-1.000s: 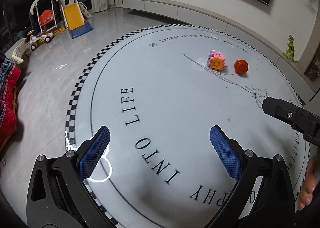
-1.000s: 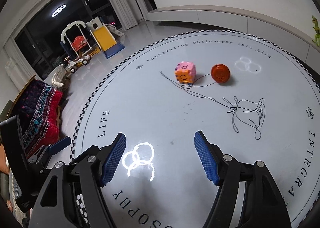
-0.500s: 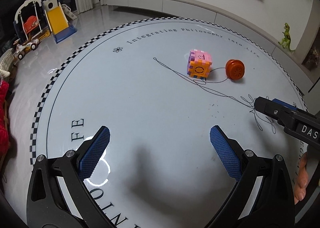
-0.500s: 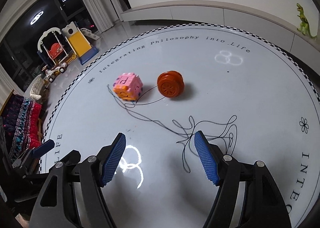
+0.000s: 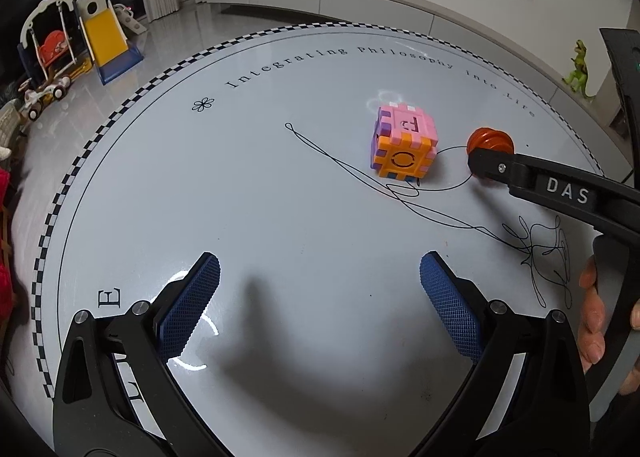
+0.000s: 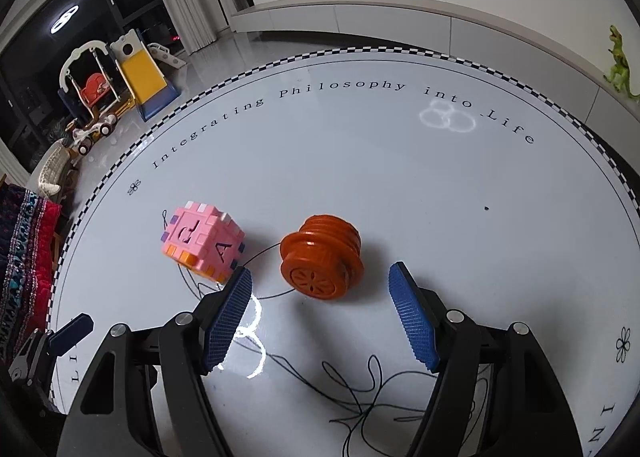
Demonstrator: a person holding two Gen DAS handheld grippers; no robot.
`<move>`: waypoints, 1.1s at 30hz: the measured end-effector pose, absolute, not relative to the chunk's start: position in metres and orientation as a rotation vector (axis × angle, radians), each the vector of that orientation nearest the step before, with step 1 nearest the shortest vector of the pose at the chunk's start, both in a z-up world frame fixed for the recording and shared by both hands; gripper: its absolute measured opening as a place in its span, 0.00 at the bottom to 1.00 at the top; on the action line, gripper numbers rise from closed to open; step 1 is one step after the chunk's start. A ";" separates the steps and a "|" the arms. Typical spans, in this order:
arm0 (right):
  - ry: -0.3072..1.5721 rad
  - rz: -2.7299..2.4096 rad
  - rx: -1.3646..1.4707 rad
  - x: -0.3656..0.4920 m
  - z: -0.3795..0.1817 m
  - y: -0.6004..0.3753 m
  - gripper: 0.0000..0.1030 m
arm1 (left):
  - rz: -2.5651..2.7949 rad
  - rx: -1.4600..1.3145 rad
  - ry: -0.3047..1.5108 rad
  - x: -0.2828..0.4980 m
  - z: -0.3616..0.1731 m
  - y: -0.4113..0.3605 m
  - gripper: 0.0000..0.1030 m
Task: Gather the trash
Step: 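Grasp the pink letter block with the left tool while the right tool grasps the orange yo-yo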
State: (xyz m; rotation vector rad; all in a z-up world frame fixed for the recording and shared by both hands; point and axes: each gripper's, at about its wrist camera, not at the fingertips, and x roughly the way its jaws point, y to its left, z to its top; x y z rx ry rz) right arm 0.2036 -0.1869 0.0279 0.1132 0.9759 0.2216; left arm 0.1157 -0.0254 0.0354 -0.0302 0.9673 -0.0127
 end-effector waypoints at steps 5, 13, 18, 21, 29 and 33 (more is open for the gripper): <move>0.979 0.215 0.070 0.214 0.021 -0.184 0.70 | -0.029 -0.039 0.972 0.125 0.033 -0.028 0.94; 0.983 0.188 0.047 0.219 0.018 -0.199 0.44 | -0.062 -0.058 0.983 0.151 0.032 -0.047 0.94; 0.985 0.184 0.073 0.215 0.019 -0.217 0.44 | -0.072 -0.094 0.996 0.173 0.029 -0.053 0.94; 0.982 0.183 0.077 0.212 0.019 -0.223 0.44 | -0.074 -0.099 0.998 0.181 0.026 -0.058 0.94; 0.978 0.176 0.081 0.207 0.020 -0.237 0.44 | -0.051 -0.031 0.953 0.197 0.025 -0.072 0.61; 0.981 0.176 0.082 0.203 0.021 -0.239 0.44 | -0.072 0.007 0.946 0.201 0.025 -0.079 0.39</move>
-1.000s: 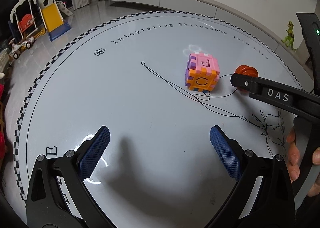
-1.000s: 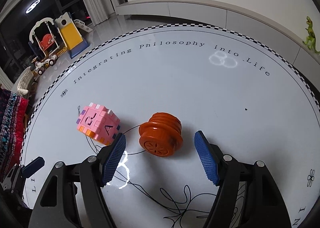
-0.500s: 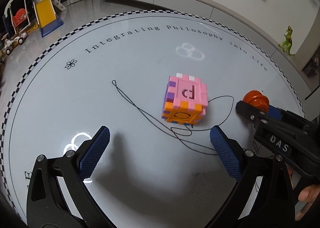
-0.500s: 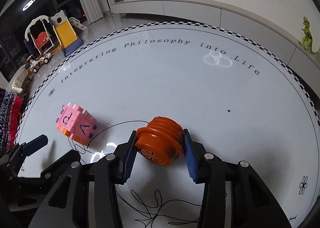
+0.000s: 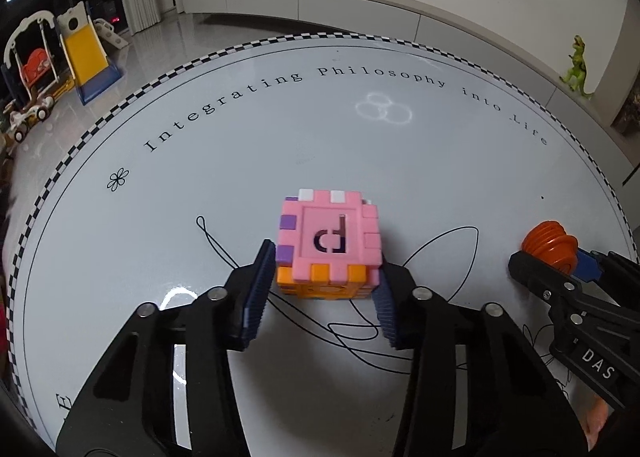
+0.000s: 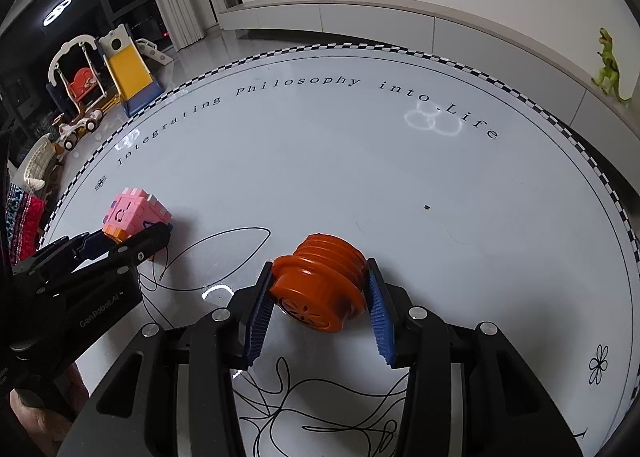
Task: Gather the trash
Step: 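Grasp the pink letter block with the left tool while the right tool grasps the orange yo-yo, then carry the pink block and orange yo-yo to the trash bag and release both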
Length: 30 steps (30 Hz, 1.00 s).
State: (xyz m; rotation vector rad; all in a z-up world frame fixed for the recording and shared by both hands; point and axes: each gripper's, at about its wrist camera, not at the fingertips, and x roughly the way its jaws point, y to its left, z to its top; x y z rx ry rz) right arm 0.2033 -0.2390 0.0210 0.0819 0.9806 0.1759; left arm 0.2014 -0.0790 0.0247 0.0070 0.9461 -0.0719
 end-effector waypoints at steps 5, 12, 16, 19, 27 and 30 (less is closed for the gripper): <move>0.985 0.183 0.081 0.194 0.023 -0.238 0.44 | -0.091 0.002 0.947 0.189 0.026 -0.073 0.39; 0.977 0.190 0.078 0.174 0.037 -0.231 0.44 | -0.099 0.010 0.928 0.160 0.037 -0.065 0.39; 0.969 0.194 0.079 0.159 0.047 -0.226 0.44 | -0.098 0.006 0.922 0.140 0.044 -0.058 0.39; 0.964 0.202 0.079 0.146 0.055 -0.220 0.44 | -0.098 0.002 0.916 0.128 0.050 -0.054 0.39; 0.942 0.235 0.079 0.100 0.076 -0.205 0.44 | -0.082 -0.013 0.891 0.087 0.067 -0.037 0.39; 0.934 0.249 0.075 0.083 0.082 -0.198 0.44 | -0.076 -0.010 0.880 0.068 0.071 -0.030 0.39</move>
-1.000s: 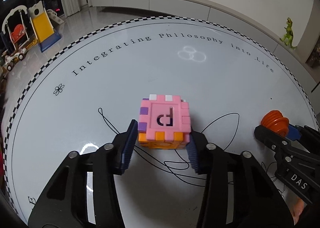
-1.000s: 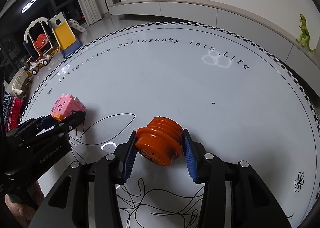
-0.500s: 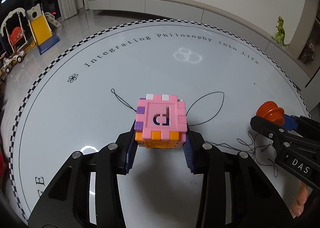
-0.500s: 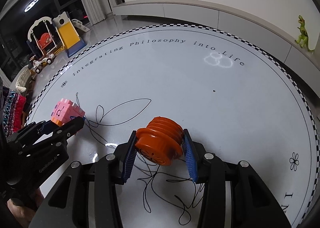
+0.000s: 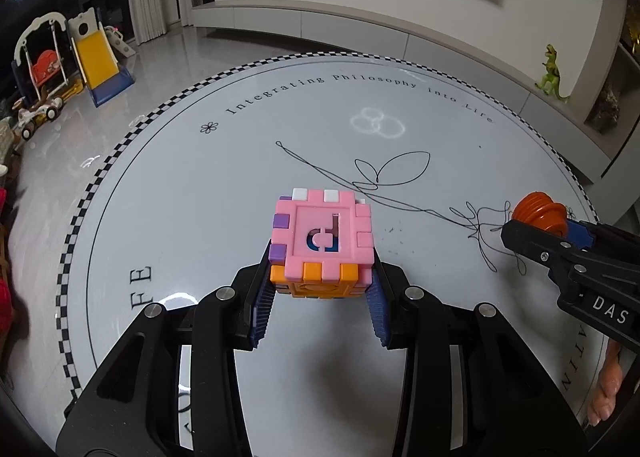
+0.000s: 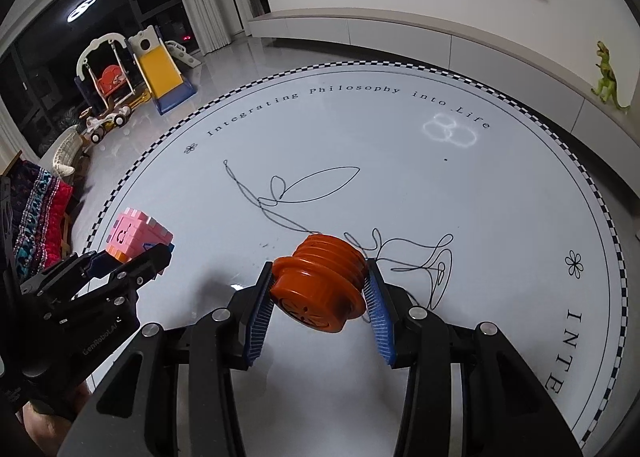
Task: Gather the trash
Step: 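Carry the pink block and orange yo-yo to the trash bag and release both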
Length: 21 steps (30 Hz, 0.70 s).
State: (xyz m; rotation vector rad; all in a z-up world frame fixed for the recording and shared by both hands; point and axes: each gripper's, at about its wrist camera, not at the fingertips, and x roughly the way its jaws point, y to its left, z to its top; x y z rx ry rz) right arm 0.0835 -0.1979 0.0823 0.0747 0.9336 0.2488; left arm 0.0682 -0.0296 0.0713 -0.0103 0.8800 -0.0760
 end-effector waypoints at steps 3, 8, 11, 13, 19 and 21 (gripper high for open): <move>0.922 0.266 0.076 0.065 0.090 -0.192 0.44 | -0.062 -0.018 0.870 0.051 0.077 -0.020 0.39; 0.907 0.297 0.067 0.036 0.100 -0.180 0.44 | -0.041 -0.036 0.864 0.024 0.081 -0.004 0.39; 0.898 0.322 0.057 0.019 0.104 -0.171 0.44 | -0.026 -0.045 0.859 0.004 0.081 0.006 0.39; 0.896 0.342 0.050 0.008 0.105 -0.165 0.44 | -0.010 -0.061 0.856 -0.009 0.082 0.013 0.39; 0.892 0.406 0.013 -0.026 0.107 -0.137 0.44 | 0.032 -0.092 0.842 -0.055 0.082 0.044 0.39; 0.890 0.431 0.002 -0.038 0.109 -0.125 0.44 | 0.048 -0.101 0.836 -0.068 0.083 0.054 0.39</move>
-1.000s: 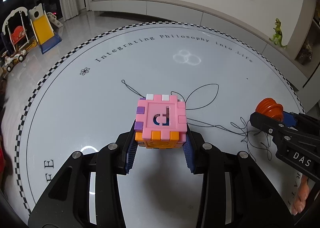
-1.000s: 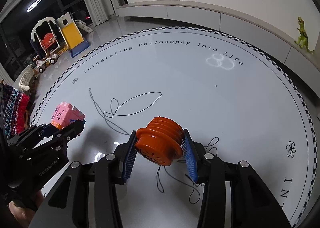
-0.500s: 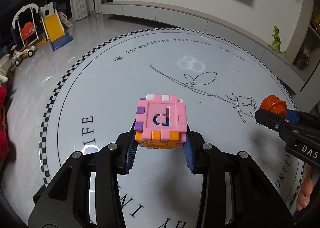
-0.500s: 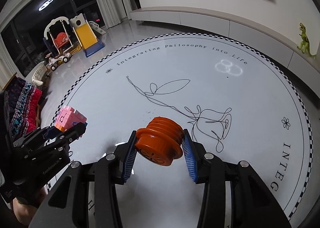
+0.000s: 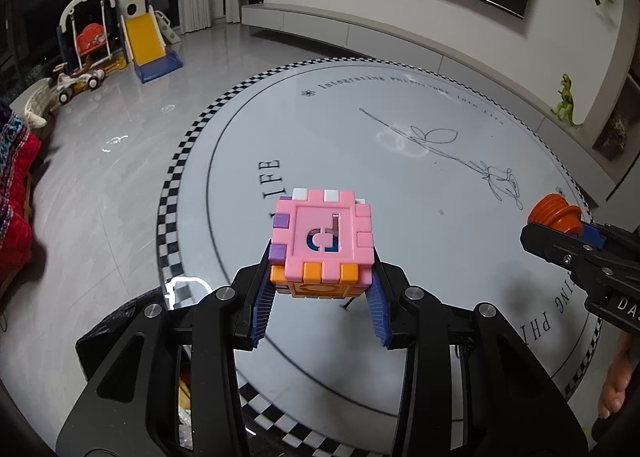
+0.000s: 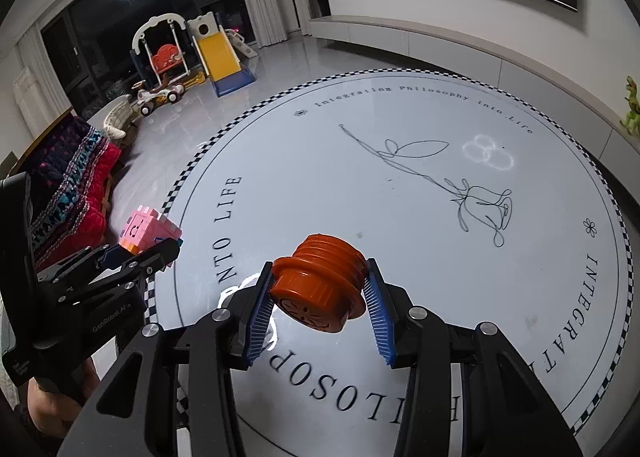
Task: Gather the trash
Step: 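Carry the pink block and orange yo-yo to the trash bag and release both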
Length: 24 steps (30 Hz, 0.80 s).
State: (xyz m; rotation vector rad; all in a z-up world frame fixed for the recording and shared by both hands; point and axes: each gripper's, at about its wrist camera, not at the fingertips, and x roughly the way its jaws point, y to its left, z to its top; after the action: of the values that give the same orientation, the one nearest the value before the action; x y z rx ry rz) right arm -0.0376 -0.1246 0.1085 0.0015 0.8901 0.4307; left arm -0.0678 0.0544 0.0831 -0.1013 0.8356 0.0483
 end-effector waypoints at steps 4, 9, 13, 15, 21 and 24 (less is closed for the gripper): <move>0.886 0.486 -0.025 -0.058 0.109 -0.101 0.44 | 0.091 -0.109 0.825 -0.093 0.084 0.077 0.39; 0.890 0.559 -0.059 -0.077 0.108 -0.070 0.44 | 0.150 -0.129 0.817 -0.118 0.083 0.105 0.39; 0.897 0.624 -0.076 -0.095 0.107 -0.045 0.44 | 0.199 -0.138 0.820 -0.141 0.077 0.127 0.39; 0.904 0.659 -0.089 -0.104 0.106 -0.031 0.44 | 0.229 -0.148 0.823 -0.154 0.072 0.141 0.39; 0.944 0.799 -0.164 -0.141 0.093 0.024 0.44 | 0.351 -0.195 0.851 -0.197 0.053 0.186 0.39; 0.954 0.854 -0.209 -0.160 0.086 0.050 0.44 | 0.410 -0.222 0.866 -0.215 0.045 0.208 0.39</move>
State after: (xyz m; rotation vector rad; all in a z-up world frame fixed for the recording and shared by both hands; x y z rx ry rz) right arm -0.1596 0.0497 0.0862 -0.2086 0.9540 0.8542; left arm -0.2153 0.2082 0.0446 -0.2216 0.8661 0.4102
